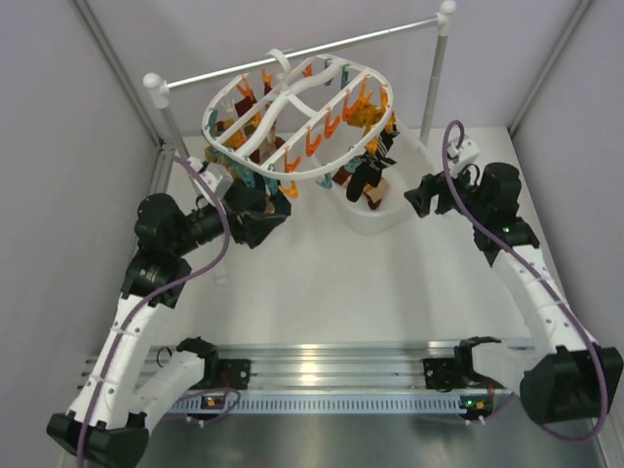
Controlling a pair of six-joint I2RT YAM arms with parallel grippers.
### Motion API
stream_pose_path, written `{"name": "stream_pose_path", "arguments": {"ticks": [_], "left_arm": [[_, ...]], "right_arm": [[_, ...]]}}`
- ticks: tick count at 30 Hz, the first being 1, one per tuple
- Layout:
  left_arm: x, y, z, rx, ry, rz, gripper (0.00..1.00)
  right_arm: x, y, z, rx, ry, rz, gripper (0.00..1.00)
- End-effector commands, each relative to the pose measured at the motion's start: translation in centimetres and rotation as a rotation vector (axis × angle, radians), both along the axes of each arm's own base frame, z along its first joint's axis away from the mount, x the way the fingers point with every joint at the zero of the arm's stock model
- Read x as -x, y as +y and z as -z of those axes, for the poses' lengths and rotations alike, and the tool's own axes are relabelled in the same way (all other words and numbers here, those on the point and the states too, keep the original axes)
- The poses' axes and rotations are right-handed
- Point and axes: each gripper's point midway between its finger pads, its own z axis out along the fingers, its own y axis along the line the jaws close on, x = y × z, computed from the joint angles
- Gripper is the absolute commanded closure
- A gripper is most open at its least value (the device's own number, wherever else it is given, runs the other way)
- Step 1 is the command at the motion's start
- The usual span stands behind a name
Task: Clip the socks to the hanger
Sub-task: Open the clamp at the hanger.
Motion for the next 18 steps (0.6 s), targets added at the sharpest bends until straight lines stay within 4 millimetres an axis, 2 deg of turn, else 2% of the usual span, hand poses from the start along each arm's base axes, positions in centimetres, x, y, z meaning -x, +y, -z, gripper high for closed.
{"name": "stream_pose_path", "arguments": {"ticks": [1,2,3,4,5,7,8,9,10,11,13,14,18], "left_arm": [[0.3,-2.6,-0.8,-0.006,-0.120,0.062,0.26],[-0.5,-2.5,-1.1,0.006,-0.141,0.025,0.27],[-0.5,-2.6,-1.4,0.014,-0.153,0.018,0.27],[-0.9,-2.5,-1.4,0.016,-0.156,0.005,0.28],[-1.1,-2.5,-1.5,0.020,-0.162,-0.002,0.28],[-1.2,-2.3,-1.8,0.023,-0.177,-0.019,0.28],[-1.2,-2.2,-1.6,0.022,-0.178,-0.022,0.28],[-1.2,-2.1,-1.4,0.017,-0.167,-0.027,0.28],[-1.0,-1.9,-1.4,0.012,-0.173,-0.035,0.28],[-1.0,-1.8,-1.4,0.010,-0.171,-0.044,0.28],[-0.8,-1.3,-1.2,0.003,-0.163,-0.066,0.28],[-0.7,-1.1,-1.3,0.001,-0.161,-0.075,0.28],[-0.6,0.2,-1.2,-0.002,-0.137,-0.150,0.28]], "right_arm": [[5.6,2.5,-2.4,0.030,-0.115,-0.258,0.21],[7.4,3.6,-4.2,0.013,-0.185,-0.323,0.25],[8.2,4.3,-4.4,0.010,-0.210,-0.347,0.26],[8.8,5.0,-5.6,0.018,-0.272,-0.368,0.27],[9.8,7.0,-5.9,0.027,-0.300,-0.413,0.28],[10.6,9.1,-6.7,0.035,-0.360,-0.459,0.31],[11.3,11.2,-6.5,0.032,-0.364,-0.502,0.34],[11.5,12.2,-6.7,0.037,-0.384,-0.517,0.35],[11.4,13.3,-7.8,0.023,-0.437,-0.521,0.36],[11.3,14.9,-7.6,0.024,-0.447,-0.513,0.38],[10.9,16.5,-8.0,0.023,-0.484,-0.493,0.39],[10.8,18.1,-8.7,0.003,-0.520,-0.489,0.39],[10.4,21.6,-9.7,-0.029,-0.579,-0.461,0.44]]}}
